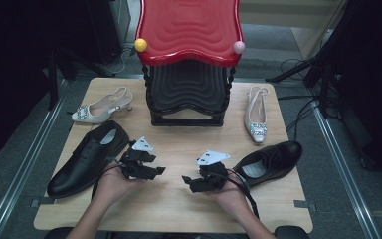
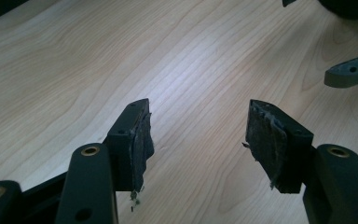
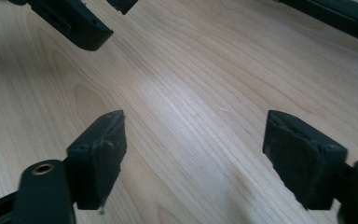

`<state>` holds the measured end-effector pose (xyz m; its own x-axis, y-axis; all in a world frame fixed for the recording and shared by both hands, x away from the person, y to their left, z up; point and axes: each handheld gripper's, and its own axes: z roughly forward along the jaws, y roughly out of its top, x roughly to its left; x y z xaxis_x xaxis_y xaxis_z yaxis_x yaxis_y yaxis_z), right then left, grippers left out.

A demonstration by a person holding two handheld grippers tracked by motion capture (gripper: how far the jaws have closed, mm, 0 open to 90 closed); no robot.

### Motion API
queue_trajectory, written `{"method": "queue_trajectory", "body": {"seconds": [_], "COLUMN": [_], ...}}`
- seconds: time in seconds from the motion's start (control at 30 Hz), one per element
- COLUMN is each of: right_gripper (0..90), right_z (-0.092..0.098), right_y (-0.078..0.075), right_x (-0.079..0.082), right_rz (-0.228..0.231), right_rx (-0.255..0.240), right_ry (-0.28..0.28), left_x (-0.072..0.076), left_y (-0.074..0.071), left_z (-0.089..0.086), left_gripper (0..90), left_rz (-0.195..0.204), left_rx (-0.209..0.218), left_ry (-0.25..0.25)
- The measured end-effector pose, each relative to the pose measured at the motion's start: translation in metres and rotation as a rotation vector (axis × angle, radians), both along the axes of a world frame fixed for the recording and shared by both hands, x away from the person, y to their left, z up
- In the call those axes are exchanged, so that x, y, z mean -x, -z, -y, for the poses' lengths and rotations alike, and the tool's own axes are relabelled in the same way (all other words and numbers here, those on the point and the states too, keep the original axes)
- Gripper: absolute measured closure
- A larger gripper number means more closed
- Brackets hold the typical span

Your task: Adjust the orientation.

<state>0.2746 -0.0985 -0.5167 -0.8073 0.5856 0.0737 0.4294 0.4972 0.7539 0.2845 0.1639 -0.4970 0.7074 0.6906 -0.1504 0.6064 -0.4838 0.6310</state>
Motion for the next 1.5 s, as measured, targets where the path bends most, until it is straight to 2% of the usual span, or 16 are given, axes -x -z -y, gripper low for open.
{"method": "queue_trajectory", "body": {"seconds": [0.03, 0.13, 0.23, 0.4, 0.53, 0.63, 0.73, 0.93, 1.0, 1.1, 1.2, 1.4, 1.43, 1.5], "right_gripper": [27.1, 29.7, 31.9, 34.4, 35.9, 36.6, 36.6, 38.0, 42.0, 42.7, 43.0, 43.0, 42.3, 42.2], "right_z": [0.000, 0.001, 0.001, 0.002, 0.003, 0.003, 0.002, -0.003, -0.005, -0.007, -0.007, -0.011, -0.014, -0.015], "right_y": [0.000, -0.001, -0.001, -0.002, 0.000, 0.001, 0.002, 0.005, 0.005, 0.005, 0.004, 0.005, 0.004, 0.004], "right_x": [-0.001, 0.000, 0.001, 0.000, -0.003, -0.004, -0.004, -0.005, -0.006, -0.008, -0.009, -0.012, -0.013, -0.013], "right_rz": [-0.009, -0.020, -0.015, -0.029, -0.076, -0.082, -0.081, -0.097, -0.121, -0.150, -0.150, -0.165, -0.156, -0.151], "right_rx": [-0.012, -0.028, -0.026, -0.040, -0.048, -0.050, -0.047, -0.049, -0.060, -0.082, -0.093, -0.117, -0.110, -0.109], "right_ry": [-0.006, -0.015, -0.021, -0.029, -0.034, -0.043, -0.053, -0.082, -0.095, -0.096, -0.095, -0.102, -0.108, -0.108], "left_x": [-0.001, -0.002, -0.002, -0.003, -0.003, -0.003, -0.003, -0.001, 0.000, 0.000, 0.001, 0.001, 0.002, 0.002], "left_y": [-0.002, -0.004, -0.005, -0.008, -0.015, -0.017, -0.021, -0.028, -0.029, -0.029, -0.031, -0.039, -0.042, -0.045], "left_z": [-0.006, -0.011, -0.013, -0.019, -0.030, -0.033, -0.040, -0.048, -0.052, -0.055, -0.060, -0.069, -0.072, -0.074], "left_gripper": [39.9, 38.5, 36.6, 36.6, 36.8, 36.7, 37.2, 38.3, 38.3, 38.7, 42.0, 43.4, 45.6, 45.5], "left_rz": [0.001, -0.021, -0.019, -0.030, -0.016, -0.010, -0.019, -0.004, 0.000, 0.001, 0.024, 0.006, 0.018, 0.024], "left_rx": [0.017, 0.052, 0.042, 0.060, 0.082, 0.086, 0.085, 0.099, 0.092, 0.088, 0.081, 0.071, 0.052, 0.041], "left_ry": [-0.020, -0.017, -0.023, -0.038, -0.049, -0.059, -0.100, -0.119, -0.118, -0.139, -0.159, -0.181, -0.178, -0.187]}}
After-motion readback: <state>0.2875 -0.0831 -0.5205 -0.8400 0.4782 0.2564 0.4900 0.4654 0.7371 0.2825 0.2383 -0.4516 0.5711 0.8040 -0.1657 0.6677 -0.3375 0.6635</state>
